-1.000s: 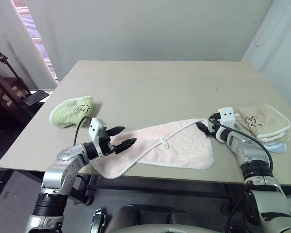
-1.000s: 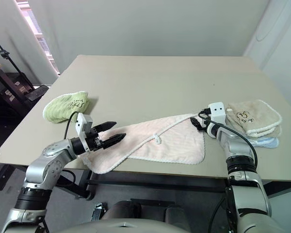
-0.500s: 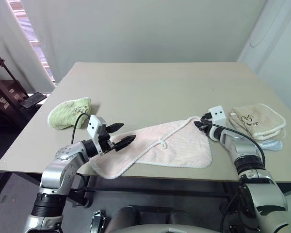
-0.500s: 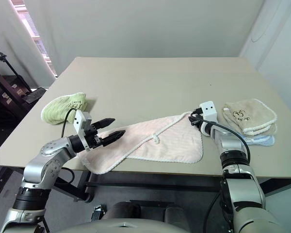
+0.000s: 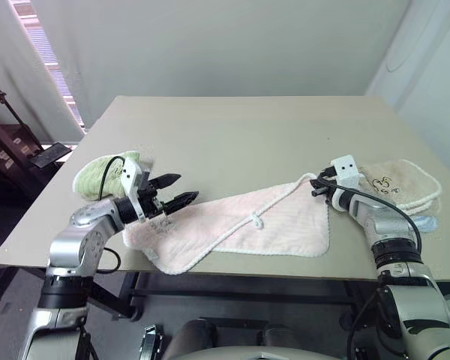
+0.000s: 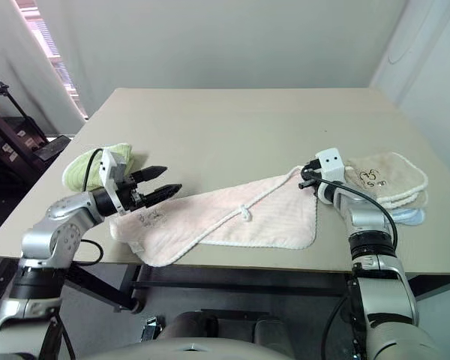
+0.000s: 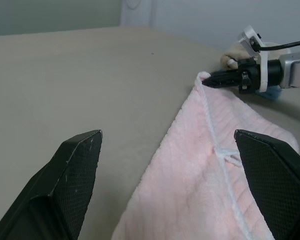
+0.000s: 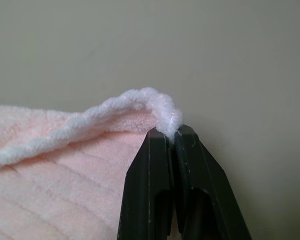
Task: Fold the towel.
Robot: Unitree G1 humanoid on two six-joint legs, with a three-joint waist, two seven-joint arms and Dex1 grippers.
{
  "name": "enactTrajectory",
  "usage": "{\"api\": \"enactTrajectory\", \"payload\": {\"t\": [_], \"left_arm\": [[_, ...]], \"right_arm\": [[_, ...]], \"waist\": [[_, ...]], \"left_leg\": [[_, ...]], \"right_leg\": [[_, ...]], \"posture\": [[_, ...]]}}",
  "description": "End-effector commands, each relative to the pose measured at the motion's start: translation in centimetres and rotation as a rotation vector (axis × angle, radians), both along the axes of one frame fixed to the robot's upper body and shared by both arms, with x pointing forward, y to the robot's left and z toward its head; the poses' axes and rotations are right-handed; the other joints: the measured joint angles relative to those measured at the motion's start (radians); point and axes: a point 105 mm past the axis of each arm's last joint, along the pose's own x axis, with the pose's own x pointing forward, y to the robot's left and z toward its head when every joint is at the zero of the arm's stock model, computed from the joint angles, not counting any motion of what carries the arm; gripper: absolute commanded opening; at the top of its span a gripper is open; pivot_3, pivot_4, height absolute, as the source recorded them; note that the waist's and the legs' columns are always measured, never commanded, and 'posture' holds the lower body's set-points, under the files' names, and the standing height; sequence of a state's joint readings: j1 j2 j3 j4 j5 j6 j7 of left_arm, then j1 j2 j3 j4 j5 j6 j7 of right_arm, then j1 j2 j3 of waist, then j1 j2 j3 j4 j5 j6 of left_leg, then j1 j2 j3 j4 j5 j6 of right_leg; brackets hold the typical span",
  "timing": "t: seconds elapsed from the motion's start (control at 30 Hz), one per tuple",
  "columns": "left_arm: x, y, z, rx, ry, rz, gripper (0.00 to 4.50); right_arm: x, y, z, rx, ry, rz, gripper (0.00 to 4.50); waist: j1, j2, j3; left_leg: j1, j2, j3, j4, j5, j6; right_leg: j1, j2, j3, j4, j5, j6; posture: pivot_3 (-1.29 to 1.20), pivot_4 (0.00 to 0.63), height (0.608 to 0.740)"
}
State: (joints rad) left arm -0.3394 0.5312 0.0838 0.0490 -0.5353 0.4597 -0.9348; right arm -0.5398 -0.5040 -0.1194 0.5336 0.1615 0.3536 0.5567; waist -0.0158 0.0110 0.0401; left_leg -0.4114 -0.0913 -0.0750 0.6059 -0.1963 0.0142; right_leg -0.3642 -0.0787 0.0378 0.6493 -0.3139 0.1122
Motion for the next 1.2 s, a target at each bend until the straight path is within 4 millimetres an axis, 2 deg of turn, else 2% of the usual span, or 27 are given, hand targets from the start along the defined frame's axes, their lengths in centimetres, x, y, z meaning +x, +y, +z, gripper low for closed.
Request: {"api": "enactTrajectory", "payload": {"t": [0.03,0.13,0.23,0.4,0.5,0.7,0.87,1.03,1.2], "left_arm": [[0.8,1.3,1.0,0.018,-0.037,0.015,4.5],[0.3,2.2,1.0,0.041,-0.038,0.015,4.5],[-0.5,2.4,0.4,0.055,-0.019,-0.001,4.5],[-2.9,1.7,-0.7,0.062,0.008,-0.025,4.5],[-4.4,1.2,-1.6,0.082,0.031,-0.056,4.5],[-6.2,-0.1,-2.5,0.097,0.018,-0.119,4.5],[-7.1,-1.8,-4.6,0.231,0.009,-0.208,4.5],[-6.8,-3.7,-6.5,0.275,-0.037,-0.25,4.5],[-6.0,-5.5,-6.8,0.295,-0.069,-0.282,4.5]], "right_arm": [[-0.1,-0.2,2.8,0.006,-0.084,-0.01,0.05],[-1.0,1.1,3.3,-0.012,-0.097,0.039,0.05],[-1.4,0.8,3.7,-0.019,-0.101,0.026,0.05],[-0.9,-2.1,7.0,-0.036,-0.185,-0.082,0.05],[-0.4,-2.5,9.8,-0.011,-0.263,-0.114,0.05],[0.8,-1.2,14.2,-0.024,-0.368,-0.114,0.05],[2.0,1.1,18.1,-0.009,-0.465,-0.08,0.05],[3.1,2.2,19.8,-0.029,-0.491,-0.056,0.05],[3.4,3.1,19.8,-0.034,-0.488,-0.028,0.05]], "waist": [[0.002,0.0,0.0],[0.003,-0.001,0.0],[0.001,-0.001,0.0],[0.005,-0.001,0.0],[0.005,-0.001,0.001],[0.003,-0.001,0.001],[0.004,0.0,0.001],[0.006,0.0,0.001],[0.004,0.0,0.001]], "left_leg": [[0.0,0.0,0.0,-0.001,0.0,0.0],[-0.001,0.0,0.0,-0.005,0.001,-0.001],[-0.001,0.0,0.0,-0.008,0.001,-0.002],[-0.001,0.0,0.001,-0.009,0.001,-0.002],[-0.002,0.0,0.001,-0.009,0.001,-0.002],[-0.001,0.0,0.001,-0.009,0.001,-0.002],[-0.002,0.0,0.001,-0.009,0.001,-0.002],[-0.002,0.0,0.001,-0.01,0.001,-0.002],[-0.002,0.0,0.002,-0.01,0.002,-0.002]], "right_leg": [[-0.001,0.0,0.0,0.0,0.0,0.0],[-0.003,0.0,0.0,0.0,0.0,0.0],[-0.005,-0.001,0.001,0.0,0.0,0.0],[-0.005,-0.001,0.001,-0.001,0.0,0.0],[-0.005,-0.001,0.001,-0.001,0.0,-0.001],[-0.006,-0.001,0.001,-0.001,-0.001,-0.002],[-0.006,-0.001,0.002,-0.001,-0.001,-0.002],[-0.006,-0.001,0.001,-0.002,-0.001,-0.003],[-0.007,-0.002,0.001,-0.002,-0.001,-0.002]], "posture": [[0.0,0.0,0.74],[0.0,0.0,0.74],[0.0,0.0,0.74],[0.0,0.0,0.74],[0.0,0.0,0.74],[0.0,0.0,0.74],[0.0,0.0,0.74],[0.0,0.0,0.74],[0.0,0.0,0.74]]}}
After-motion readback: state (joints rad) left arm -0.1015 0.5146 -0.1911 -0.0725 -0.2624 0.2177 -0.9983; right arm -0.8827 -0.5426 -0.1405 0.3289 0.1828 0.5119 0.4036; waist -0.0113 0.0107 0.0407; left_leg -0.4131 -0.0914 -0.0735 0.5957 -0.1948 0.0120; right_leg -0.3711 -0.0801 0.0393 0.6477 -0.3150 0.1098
